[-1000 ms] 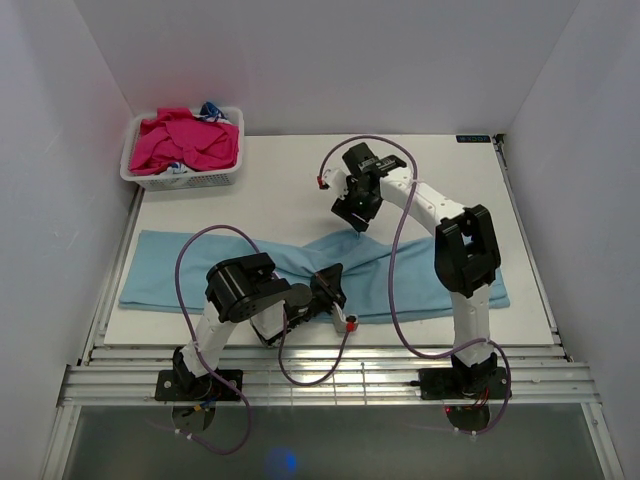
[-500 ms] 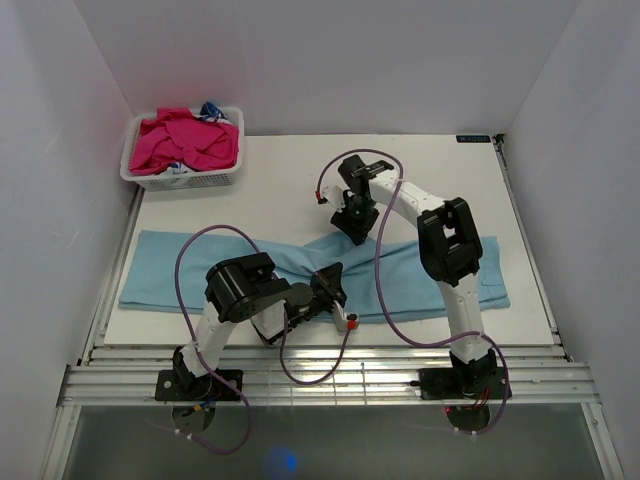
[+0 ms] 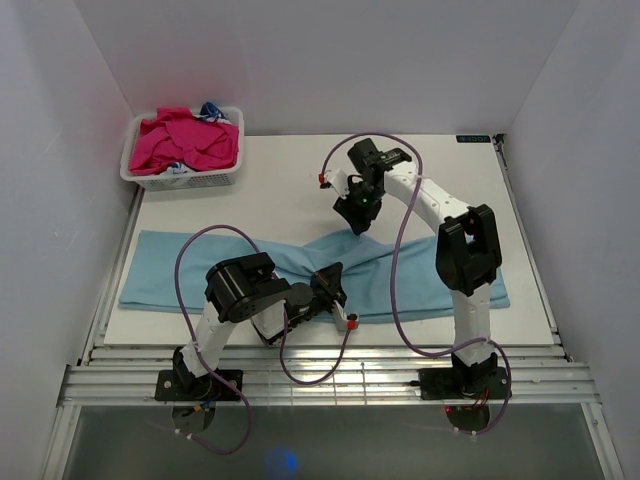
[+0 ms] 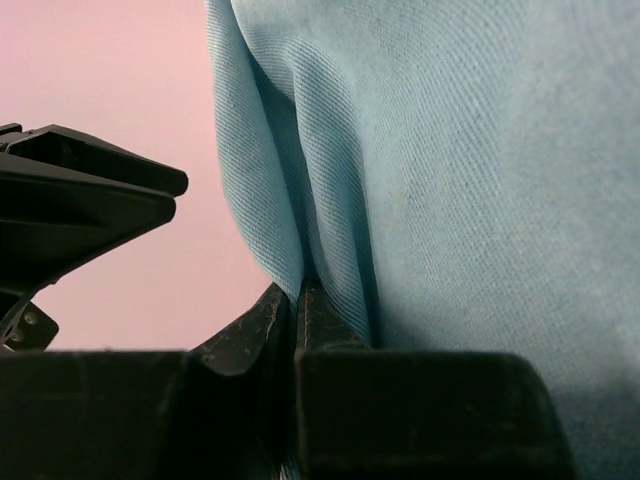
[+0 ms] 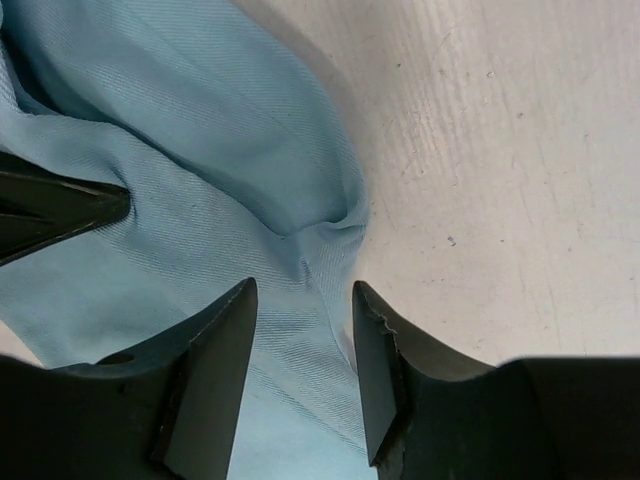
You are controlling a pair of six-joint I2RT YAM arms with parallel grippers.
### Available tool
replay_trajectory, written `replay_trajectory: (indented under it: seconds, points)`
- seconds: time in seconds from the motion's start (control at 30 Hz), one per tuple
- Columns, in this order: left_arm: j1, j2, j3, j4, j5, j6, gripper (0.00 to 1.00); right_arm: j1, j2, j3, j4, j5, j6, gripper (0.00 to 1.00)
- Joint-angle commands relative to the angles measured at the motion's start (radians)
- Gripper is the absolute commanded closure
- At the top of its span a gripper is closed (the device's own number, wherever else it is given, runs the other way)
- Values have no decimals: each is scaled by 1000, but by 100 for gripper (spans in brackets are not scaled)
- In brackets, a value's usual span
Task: Fold and stack the trousers
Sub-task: Fold the trousers
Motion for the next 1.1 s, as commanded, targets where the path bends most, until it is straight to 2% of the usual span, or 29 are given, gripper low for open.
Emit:
replay_trajectory:
  seconds: [0.0,0.17,0.33,0.47,0.57,0.6,0.73,0.83,1.07]
  points:
    - [-1,8,0,-19,-4,-33,100,0,19,8,-50,-29,-37,51]
    - [-1,9,-1,-19,-5,-33,100,0,79,1,-67,-43,-57,54]
    - [-1,9,-4,-13,-4,-25,100,0,111,-22,-64,-35,-88,50]
    - [-1,6,-7,-10,-2,-18,96,0,122,-39,-53,-23,-108,58]
    - [-1,-5,-7,5,-8,-4,86,-1,117,-35,-42,-26,-121,90]
    - [-1,-11,-15,13,-8,4,74,-3,113,-32,-38,-27,-121,92]
    - [-1,-83,-55,41,8,44,53,-15,88,-5,-15,-26,-117,92]
    - [-3,-187,-82,-14,12,44,46,-29,82,16,15,-11,-105,92]
    - [-21,-406,-115,-199,24,4,45,-70,85,31,108,16,-54,92]
